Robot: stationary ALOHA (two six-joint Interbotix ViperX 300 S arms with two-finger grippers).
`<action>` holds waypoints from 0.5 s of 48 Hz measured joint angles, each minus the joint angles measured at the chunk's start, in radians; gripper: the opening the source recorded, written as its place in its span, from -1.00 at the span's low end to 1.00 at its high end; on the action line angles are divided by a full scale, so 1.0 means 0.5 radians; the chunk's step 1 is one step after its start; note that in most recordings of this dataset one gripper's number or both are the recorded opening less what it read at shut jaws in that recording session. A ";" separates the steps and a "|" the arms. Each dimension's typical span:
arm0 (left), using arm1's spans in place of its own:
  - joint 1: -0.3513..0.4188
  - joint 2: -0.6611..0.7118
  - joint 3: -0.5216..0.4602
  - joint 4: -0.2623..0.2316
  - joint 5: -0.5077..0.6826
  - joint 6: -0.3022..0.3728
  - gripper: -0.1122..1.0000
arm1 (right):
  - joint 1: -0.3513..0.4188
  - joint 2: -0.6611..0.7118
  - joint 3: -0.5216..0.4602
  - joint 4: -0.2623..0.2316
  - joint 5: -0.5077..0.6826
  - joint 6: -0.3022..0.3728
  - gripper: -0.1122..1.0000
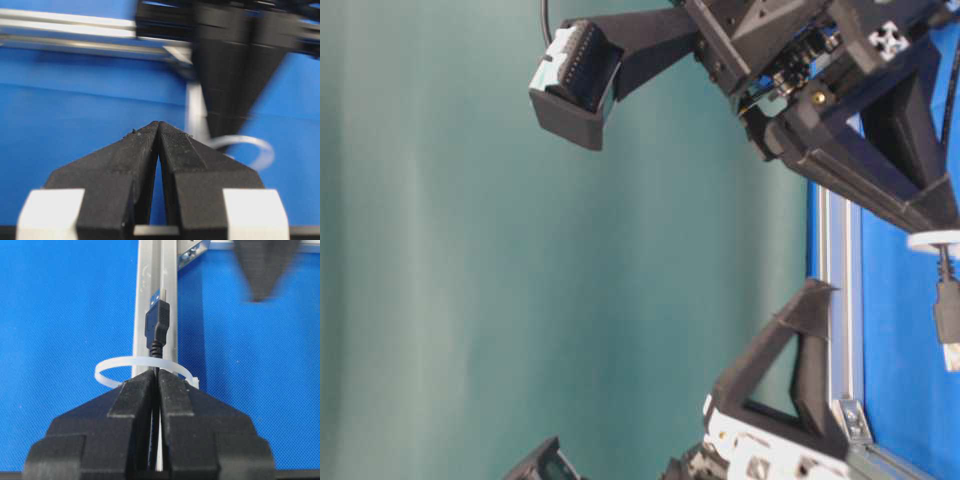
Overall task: Insert the wire through the string loop located in the center.
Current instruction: 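Move the open left gripper to the plug emerging from the loop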
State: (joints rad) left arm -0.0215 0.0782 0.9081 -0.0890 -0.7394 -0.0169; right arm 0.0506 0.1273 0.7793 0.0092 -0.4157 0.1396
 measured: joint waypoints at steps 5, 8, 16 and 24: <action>-0.120 0.000 0.000 0.000 0.000 -0.028 -0.80 | 0.000 0.000 0.000 0.000 0.000 0.000 -0.83; -0.163 0.000 0.000 0.000 0.000 -0.064 -0.80 | 0.000 0.000 0.000 0.000 0.000 0.000 -0.83; -0.181 0.000 0.000 0.000 0.000 -0.132 -0.80 | 0.000 0.000 0.000 0.000 0.000 -0.003 -0.83; -0.181 0.000 -0.003 0.003 0.006 -0.120 -0.80 | 0.000 0.000 0.000 0.000 0.003 -0.003 -0.83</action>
State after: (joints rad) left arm -0.1120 0.0782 0.9066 -0.0874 -0.7363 -0.0767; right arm 0.0506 0.1273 0.7793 0.0092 -0.4142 0.1381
